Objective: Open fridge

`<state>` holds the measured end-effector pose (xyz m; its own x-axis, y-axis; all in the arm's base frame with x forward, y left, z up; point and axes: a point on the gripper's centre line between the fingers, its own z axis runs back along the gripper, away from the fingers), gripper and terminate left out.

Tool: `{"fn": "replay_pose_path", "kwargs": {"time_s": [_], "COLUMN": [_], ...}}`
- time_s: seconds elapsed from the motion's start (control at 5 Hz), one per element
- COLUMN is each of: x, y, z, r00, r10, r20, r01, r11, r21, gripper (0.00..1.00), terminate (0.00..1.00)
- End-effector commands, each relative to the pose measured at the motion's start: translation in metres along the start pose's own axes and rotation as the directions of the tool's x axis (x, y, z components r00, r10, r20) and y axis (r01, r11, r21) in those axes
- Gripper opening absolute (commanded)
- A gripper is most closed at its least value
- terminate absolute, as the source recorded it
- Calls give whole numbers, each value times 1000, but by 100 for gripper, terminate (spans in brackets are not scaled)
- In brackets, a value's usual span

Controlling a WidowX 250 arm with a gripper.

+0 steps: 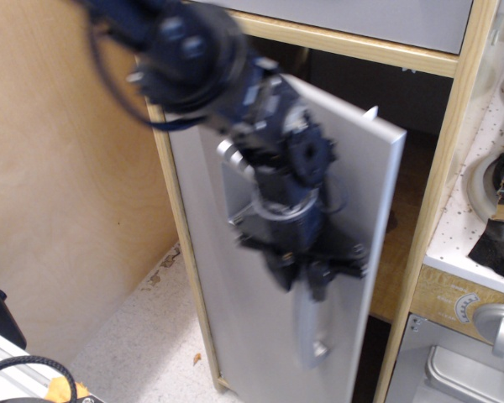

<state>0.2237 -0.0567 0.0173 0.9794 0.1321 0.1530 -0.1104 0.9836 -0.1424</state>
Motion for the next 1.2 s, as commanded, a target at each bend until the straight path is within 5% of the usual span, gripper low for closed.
{"fn": "replay_pose_path", "kwargs": {"time_s": [0.0,0.2,0.6,1.0], "x": [-56,-75,-40,-12], "y": [-8,-22,-76,-135], "z": [34,35,38,54], "r00": [998,999,987,971], "r10": [55,34,-154,-239], "r20": [13,-3,-36,18], "r01": [-54,-34,151,239], "r11": [998,999,986,967], "r21": [-34,-21,-72,-86], "gripper": [100,100,100,100], "terminate": [0,0,0,0]}}
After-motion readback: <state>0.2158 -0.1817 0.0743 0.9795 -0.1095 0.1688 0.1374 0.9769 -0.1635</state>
